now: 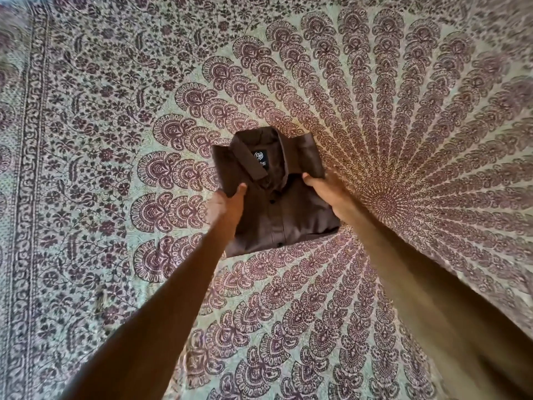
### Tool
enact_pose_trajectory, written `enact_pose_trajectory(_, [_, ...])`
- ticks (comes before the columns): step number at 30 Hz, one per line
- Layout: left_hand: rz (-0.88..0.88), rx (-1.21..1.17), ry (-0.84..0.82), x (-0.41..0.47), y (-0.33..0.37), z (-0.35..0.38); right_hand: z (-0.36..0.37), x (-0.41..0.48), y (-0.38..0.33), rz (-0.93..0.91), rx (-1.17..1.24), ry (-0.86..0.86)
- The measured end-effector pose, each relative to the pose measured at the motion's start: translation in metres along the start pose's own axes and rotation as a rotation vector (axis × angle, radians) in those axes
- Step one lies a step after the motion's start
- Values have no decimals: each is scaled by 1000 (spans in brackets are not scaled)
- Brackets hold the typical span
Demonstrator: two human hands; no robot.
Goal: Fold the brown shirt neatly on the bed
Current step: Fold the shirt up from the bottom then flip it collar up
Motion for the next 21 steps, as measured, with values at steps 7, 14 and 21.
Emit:
enact_pose_trajectory(7, [282,-283,-56,-53,-47,-18,15,-103,44,-87,49,157])
enact_pose_trajectory(14, [317,-254,-30,-167,-188,-88,84,-285,102,-132,134,174])
enact_pose_trajectory(21, [302,-291,57,-242,-302,-183,192,-387,165,-132,193,153])
Point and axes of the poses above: each hand's wrist, its own x-axis towards the middle knuckle, its own z-axis out of the palm, y = z × x, the point moved 6 cm from there along x, towards the middle knuckle, and after that the axes turned 7 degrees about -y, right-handed, at the moved point
